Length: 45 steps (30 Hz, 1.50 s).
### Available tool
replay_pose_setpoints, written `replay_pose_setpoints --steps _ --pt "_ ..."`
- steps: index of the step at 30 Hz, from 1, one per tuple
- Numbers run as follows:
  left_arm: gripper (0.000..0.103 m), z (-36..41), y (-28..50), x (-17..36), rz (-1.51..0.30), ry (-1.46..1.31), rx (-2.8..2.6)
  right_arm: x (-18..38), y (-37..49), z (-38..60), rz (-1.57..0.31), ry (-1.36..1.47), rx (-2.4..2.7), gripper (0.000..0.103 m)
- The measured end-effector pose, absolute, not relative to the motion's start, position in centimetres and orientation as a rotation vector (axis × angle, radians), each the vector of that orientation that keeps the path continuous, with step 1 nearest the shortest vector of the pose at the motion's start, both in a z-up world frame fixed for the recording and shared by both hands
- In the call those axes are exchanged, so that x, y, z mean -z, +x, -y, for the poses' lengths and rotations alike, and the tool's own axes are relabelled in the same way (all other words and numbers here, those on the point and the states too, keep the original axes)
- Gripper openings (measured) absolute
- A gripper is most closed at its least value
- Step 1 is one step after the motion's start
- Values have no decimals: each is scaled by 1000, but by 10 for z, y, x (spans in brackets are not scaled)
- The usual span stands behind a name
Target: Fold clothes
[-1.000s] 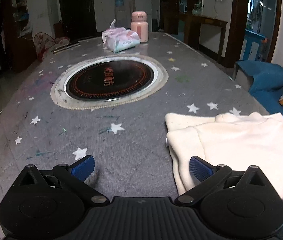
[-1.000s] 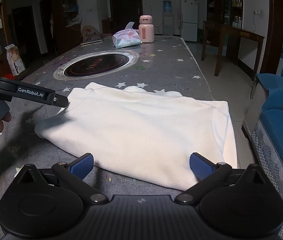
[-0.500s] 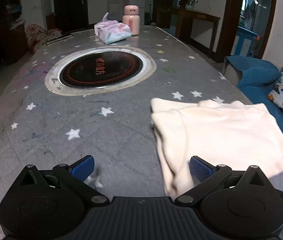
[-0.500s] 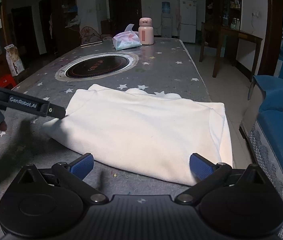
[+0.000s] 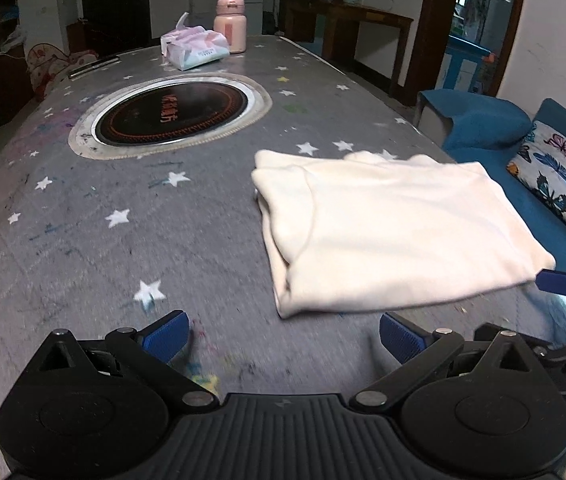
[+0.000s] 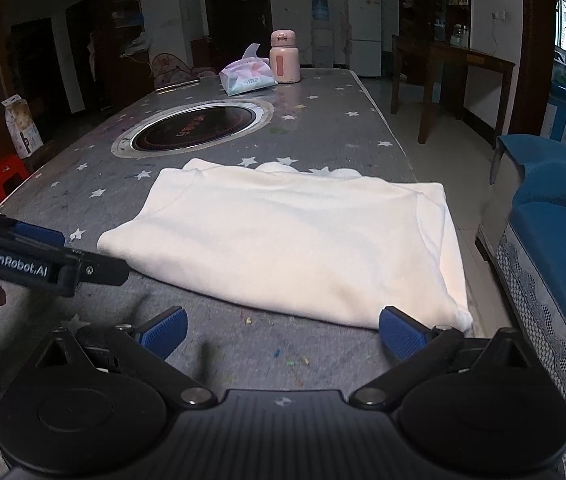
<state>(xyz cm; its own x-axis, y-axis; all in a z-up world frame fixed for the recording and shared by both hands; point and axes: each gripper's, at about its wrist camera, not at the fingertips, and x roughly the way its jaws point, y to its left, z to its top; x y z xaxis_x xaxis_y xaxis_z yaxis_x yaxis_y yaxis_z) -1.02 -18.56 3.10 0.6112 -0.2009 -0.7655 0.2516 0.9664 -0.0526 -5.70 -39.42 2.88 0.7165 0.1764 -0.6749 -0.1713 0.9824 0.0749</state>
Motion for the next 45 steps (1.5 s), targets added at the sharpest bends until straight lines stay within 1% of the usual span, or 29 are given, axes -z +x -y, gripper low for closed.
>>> replay_pose_setpoints --steps 18,45 --pt "103 189 -44 -27 -880 75 280 -22 -77 391 -774 27 -162 103" --pt "103 188 -60 -30 -868 82 280 -25 -93 387 -761 17 -159 103"
